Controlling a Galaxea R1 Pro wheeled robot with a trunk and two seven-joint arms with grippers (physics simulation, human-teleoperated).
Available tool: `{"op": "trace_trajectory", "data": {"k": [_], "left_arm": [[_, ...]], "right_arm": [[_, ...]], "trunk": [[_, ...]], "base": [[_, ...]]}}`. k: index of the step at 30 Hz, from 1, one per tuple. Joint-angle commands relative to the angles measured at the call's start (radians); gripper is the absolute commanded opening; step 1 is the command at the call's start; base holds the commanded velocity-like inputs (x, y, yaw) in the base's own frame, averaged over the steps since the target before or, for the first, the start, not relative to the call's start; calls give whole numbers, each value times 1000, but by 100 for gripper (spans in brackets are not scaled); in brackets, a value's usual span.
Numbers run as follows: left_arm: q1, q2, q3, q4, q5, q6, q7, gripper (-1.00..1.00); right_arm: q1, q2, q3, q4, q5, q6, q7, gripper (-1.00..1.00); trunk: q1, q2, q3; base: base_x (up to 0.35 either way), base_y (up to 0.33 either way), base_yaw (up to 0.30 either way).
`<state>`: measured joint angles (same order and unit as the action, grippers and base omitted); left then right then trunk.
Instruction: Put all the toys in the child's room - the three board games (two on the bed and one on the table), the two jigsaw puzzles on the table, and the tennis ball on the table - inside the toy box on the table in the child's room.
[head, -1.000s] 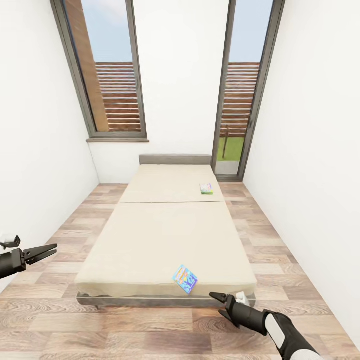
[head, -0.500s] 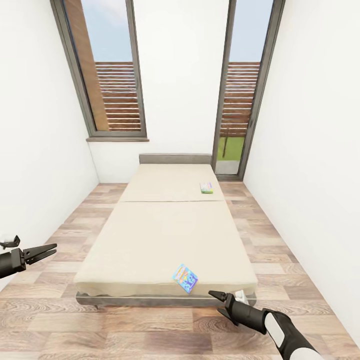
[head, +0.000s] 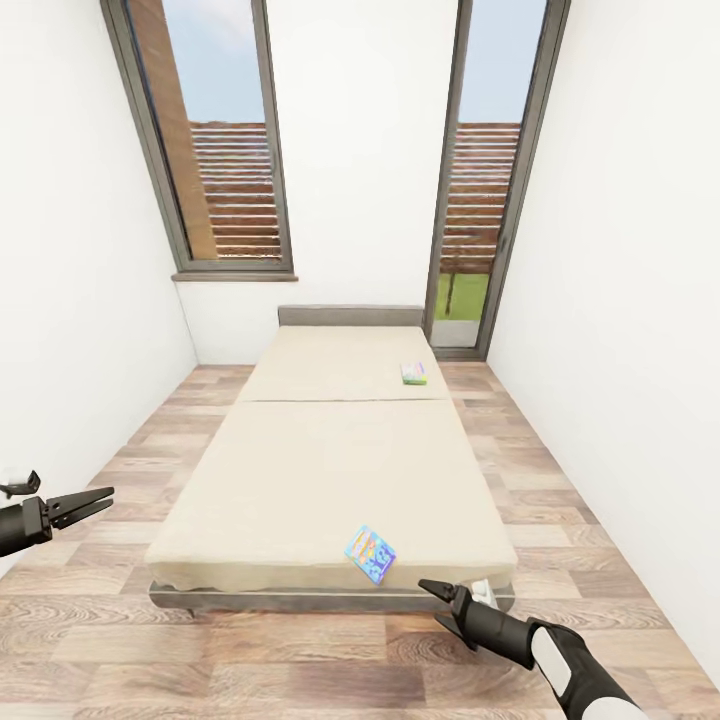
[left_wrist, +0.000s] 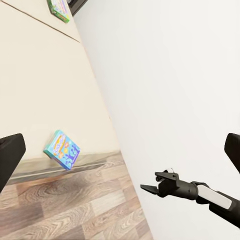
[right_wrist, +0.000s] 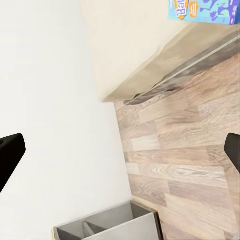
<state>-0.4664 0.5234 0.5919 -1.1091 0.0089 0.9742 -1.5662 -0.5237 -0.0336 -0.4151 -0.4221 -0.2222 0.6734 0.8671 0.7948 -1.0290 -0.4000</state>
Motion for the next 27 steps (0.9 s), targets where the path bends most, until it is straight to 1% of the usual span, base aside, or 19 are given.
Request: {"op": "trace_trajectory", "data": {"k": [1,17,22,27], "left_arm": [[-1,0,0,0,-1,11,-5,100],[-1,0,-1,0,-1,11,-5,100],[-1,0,-1,0,-1,11,-5,100],[0,0,-1,0,-2,11,-5,100]], "right_arm": [[0,2,-3,0,-1,6,2,100],[-1,7,-3,0,-2,9,2,100],[-1,6,-6,0,-3,10,25,100],[-1,6,-7,0,-3,9,31,100]], "trunk": [[4,-8,-4],[65,-120,-54],[84,-155,-70],[104,-190,-86]], "base": [[0,0,0],[0,0,0],[0,0,0],[0,0,0]]}}
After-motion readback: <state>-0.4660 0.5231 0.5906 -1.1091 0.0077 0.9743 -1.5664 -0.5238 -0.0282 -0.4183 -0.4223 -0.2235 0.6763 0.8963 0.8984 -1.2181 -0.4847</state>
